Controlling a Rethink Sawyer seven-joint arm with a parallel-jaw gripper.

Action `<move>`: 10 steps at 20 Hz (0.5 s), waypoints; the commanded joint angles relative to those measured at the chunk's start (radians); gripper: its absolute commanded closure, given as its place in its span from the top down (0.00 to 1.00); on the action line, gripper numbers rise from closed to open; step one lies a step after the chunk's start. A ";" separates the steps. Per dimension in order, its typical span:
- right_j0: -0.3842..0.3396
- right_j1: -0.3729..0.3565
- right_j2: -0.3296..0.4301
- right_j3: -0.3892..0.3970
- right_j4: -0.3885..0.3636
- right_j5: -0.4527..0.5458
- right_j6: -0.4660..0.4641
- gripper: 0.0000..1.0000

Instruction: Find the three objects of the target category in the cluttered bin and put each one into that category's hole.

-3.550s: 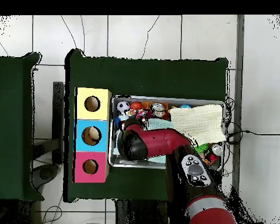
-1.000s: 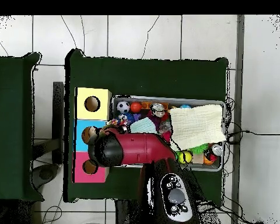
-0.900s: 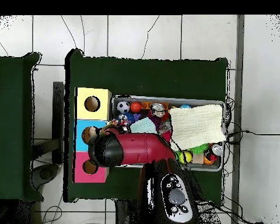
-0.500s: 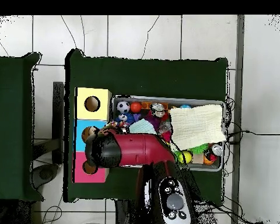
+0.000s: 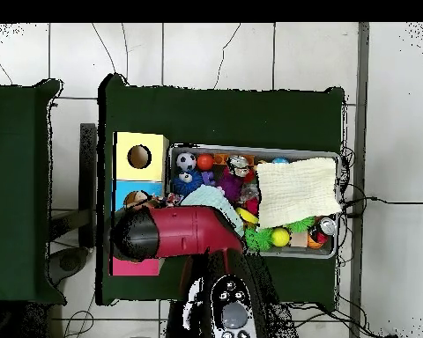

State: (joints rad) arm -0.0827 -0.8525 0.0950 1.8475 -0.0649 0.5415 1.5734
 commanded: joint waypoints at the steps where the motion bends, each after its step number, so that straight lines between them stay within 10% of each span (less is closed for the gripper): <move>1: 0.041 0.003 -0.031 -0.046 0.056 0.120 0.254 0.00; 10: 0.077 0.032 -0.066 -0.048 0.075 0.051 0.245 0.00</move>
State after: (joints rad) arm -0.0063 -0.8482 0.0518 1.8368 -0.0308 0.5549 1.5740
